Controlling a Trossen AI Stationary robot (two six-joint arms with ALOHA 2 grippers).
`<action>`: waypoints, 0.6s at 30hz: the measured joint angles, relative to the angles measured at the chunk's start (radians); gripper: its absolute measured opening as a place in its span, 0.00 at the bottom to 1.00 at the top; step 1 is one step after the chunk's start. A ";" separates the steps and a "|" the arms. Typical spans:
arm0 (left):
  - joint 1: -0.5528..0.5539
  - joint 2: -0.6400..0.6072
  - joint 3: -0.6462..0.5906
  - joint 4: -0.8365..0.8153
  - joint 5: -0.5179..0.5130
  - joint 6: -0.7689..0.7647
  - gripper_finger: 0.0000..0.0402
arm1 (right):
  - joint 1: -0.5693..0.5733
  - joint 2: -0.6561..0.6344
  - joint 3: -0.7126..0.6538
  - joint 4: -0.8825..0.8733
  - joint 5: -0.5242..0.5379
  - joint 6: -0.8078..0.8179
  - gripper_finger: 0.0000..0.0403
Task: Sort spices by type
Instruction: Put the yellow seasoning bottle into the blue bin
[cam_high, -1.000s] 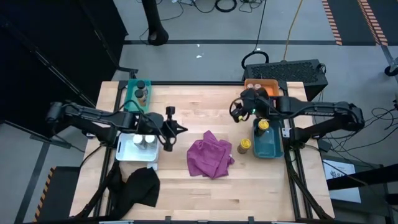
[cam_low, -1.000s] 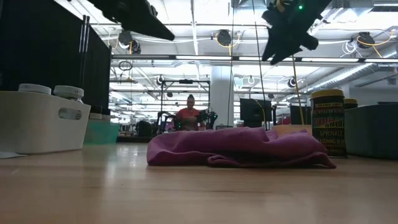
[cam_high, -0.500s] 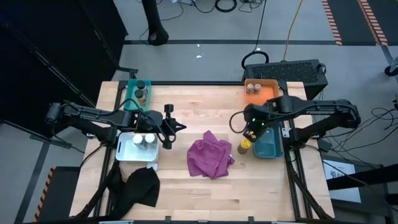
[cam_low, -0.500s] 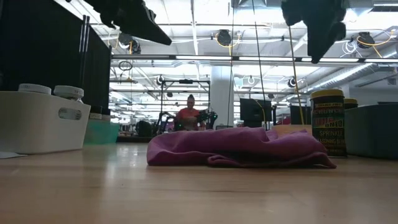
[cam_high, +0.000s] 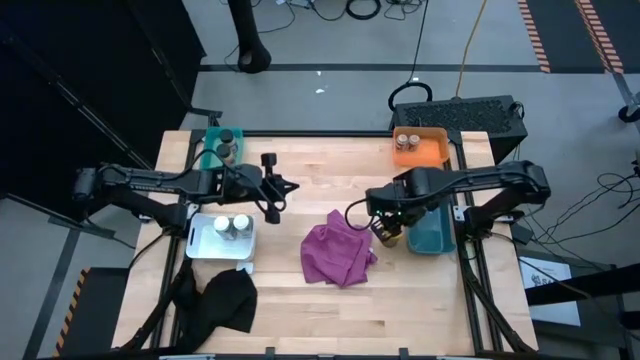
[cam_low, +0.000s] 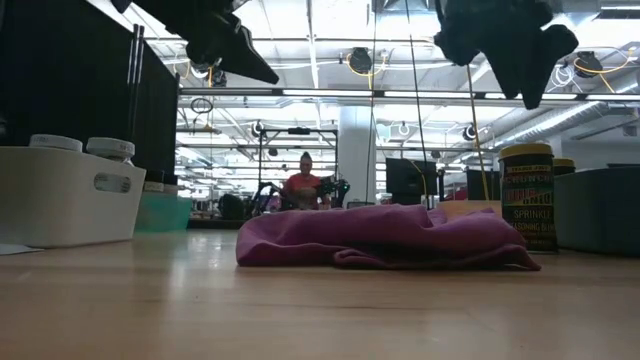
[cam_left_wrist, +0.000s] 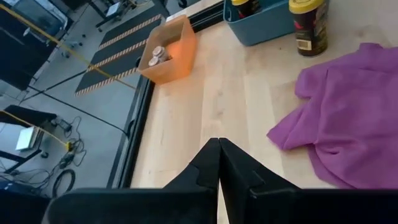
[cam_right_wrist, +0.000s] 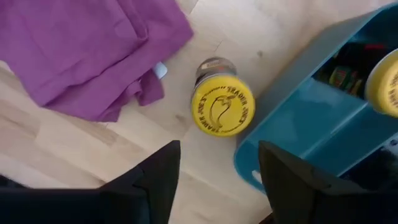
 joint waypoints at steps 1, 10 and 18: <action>0.003 0.000 0.000 0.000 0.000 0.000 0.03 | 0.000 0.004 0.000 0.001 -0.012 0.007 0.50; 0.006 0.000 0.001 -0.015 0.000 -0.003 0.03 | -0.004 0.011 0.000 0.004 0.016 0.056 0.71; 0.006 0.001 0.001 -0.036 0.001 -0.029 0.03 | -0.004 0.014 0.000 0.019 0.045 0.093 0.74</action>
